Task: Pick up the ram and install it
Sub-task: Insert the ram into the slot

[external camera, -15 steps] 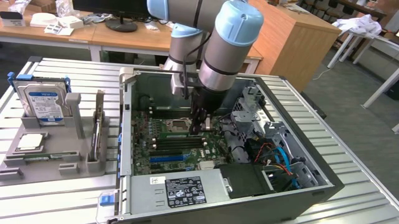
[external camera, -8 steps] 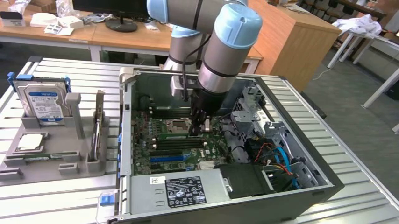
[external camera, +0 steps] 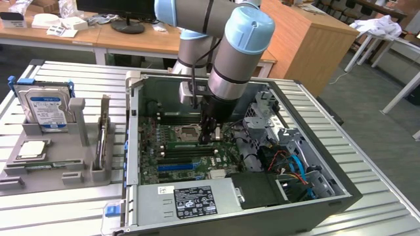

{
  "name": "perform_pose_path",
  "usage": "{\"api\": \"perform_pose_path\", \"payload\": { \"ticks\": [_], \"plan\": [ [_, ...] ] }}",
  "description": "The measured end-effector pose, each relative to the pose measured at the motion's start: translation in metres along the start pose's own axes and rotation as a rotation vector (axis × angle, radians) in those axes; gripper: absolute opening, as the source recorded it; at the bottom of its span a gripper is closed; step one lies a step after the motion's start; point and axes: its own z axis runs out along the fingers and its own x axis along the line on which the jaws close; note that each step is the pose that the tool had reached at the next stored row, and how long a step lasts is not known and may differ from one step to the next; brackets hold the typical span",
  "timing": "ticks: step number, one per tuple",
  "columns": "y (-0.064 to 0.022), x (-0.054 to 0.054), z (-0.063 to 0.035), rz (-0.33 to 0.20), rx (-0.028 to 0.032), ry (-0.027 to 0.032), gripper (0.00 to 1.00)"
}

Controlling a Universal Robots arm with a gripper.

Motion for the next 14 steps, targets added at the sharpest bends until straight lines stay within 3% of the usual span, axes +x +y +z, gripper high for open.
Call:
{"api": "perform_pose_path", "payload": {
  "ticks": [14],
  "plan": [
    [-0.0002,0.0004,0.0046,0.0,0.0001,-0.0002,0.11]
  ]
}}
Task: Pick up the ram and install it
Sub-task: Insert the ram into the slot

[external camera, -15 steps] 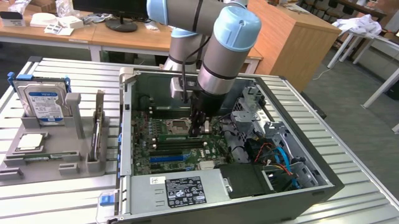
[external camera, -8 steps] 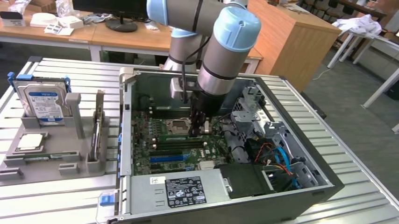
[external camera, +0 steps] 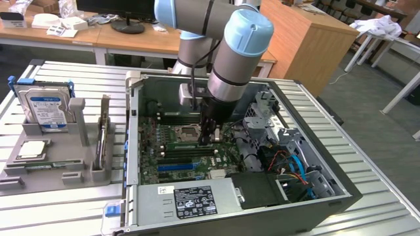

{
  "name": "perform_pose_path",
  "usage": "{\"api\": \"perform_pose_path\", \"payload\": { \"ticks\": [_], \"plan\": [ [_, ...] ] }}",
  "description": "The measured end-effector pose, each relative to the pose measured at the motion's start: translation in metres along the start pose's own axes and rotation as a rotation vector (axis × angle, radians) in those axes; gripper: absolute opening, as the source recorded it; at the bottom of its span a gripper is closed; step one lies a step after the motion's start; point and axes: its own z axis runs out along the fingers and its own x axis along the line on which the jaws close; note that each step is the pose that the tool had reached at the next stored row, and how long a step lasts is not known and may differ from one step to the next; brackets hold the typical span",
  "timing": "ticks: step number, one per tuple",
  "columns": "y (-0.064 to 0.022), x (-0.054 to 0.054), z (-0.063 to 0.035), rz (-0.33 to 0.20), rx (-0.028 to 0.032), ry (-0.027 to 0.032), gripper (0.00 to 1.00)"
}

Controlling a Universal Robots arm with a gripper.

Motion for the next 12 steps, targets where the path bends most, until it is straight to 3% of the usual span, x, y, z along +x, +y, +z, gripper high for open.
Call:
{"api": "perform_pose_path", "payload": {
  "ticks": [12],
  "plan": [
    [-0.0002,0.0014,0.0056,0.0,0.0002,-0.0003,0.11]
  ]
}}
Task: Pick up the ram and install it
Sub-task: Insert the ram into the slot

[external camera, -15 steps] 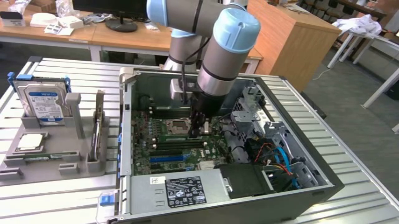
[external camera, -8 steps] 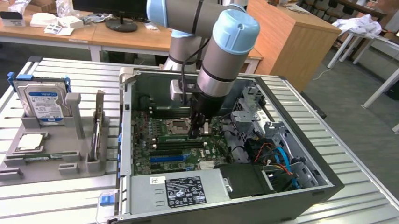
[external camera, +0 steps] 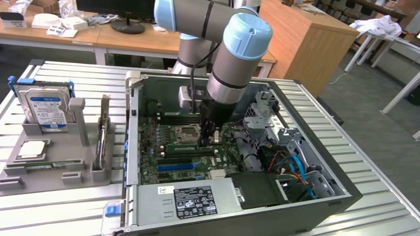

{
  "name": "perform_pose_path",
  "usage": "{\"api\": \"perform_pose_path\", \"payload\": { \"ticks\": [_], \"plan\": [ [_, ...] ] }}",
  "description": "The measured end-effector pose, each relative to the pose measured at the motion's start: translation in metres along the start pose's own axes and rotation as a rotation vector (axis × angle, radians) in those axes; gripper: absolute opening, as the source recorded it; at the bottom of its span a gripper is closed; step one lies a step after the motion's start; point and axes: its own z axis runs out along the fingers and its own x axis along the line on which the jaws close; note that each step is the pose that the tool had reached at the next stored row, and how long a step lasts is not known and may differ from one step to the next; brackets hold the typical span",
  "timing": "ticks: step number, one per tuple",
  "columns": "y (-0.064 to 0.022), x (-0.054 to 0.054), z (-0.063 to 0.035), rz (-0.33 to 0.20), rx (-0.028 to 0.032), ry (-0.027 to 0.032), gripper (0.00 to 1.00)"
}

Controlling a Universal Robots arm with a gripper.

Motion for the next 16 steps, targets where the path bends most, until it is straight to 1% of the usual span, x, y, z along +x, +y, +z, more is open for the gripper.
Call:
{"api": "perform_pose_path", "payload": {
  "ticks": [16],
  "plan": [
    [-0.0001,0.0003,0.0001,-0.013,-0.0012,0.0006,0.11]
  ]
}}
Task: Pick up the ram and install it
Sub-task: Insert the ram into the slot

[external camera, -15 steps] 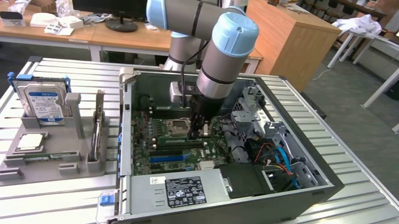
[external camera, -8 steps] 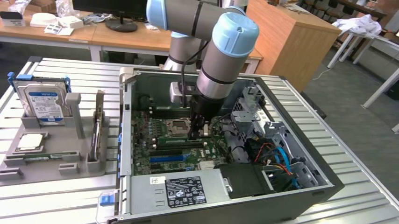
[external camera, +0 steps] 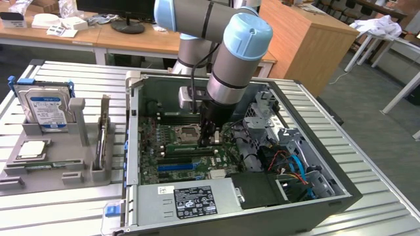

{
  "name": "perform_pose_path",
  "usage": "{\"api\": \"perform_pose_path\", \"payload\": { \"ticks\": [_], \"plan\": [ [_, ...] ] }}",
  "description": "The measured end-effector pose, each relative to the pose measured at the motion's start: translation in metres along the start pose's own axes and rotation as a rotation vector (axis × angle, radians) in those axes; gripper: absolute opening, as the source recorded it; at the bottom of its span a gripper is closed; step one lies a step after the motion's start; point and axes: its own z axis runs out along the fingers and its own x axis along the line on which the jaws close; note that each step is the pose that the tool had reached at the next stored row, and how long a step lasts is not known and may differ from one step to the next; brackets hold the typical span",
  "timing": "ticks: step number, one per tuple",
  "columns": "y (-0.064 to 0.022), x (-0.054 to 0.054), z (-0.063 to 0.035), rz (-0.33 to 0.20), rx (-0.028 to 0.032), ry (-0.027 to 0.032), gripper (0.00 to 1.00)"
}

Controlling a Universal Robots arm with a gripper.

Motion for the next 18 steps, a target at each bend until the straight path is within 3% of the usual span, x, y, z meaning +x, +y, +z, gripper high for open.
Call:
{"api": "perform_pose_path", "payload": {
  "ticks": [18],
  "plan": [
    [-0.0001,0.0001,0.0015,0.013,0.0011,-0.0004,0.11]
  ]
}}
